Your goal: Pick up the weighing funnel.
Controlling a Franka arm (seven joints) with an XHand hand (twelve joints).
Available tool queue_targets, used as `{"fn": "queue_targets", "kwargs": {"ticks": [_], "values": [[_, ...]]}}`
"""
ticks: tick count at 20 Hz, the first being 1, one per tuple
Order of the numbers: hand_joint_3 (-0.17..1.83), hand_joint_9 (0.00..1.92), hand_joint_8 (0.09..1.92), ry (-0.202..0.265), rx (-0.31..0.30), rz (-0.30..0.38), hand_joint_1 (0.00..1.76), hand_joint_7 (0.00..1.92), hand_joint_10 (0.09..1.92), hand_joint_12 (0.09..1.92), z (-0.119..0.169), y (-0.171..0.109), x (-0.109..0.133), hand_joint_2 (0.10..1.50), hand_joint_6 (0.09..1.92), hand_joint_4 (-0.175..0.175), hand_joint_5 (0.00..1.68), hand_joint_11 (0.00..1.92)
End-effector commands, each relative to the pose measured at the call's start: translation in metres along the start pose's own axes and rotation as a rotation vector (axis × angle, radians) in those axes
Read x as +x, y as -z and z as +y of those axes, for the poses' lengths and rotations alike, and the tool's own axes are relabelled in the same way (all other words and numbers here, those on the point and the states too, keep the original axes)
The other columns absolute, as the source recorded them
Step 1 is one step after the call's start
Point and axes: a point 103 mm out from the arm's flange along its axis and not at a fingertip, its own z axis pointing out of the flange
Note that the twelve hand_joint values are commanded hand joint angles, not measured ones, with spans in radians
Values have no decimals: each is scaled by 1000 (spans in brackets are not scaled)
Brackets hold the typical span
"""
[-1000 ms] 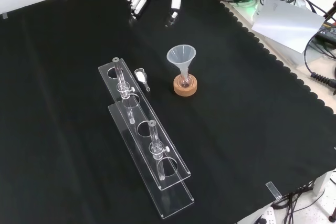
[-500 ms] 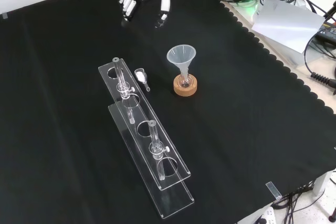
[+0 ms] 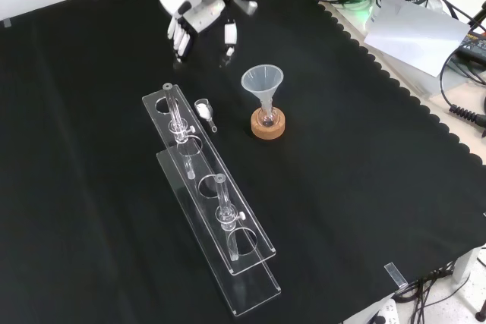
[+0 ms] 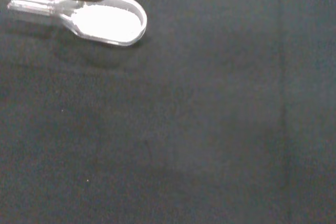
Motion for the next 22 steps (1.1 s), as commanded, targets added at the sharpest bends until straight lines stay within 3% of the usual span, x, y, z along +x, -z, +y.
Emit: {"fn": "queue_targets", "kwargs": {"ticks": [1,5,22], "values": [[542,843,603,46,-17,25,844,664,470,1220,30,-17,6,628,107,-34,657,671],[551,852,602,57,-5,47,854,667,456,1208,37,-30,11,623,121,-35,657,681],[568,873,603,85,22,30,873,673,425,1191,49,-57,45,615,207,-36,657,697]]}}
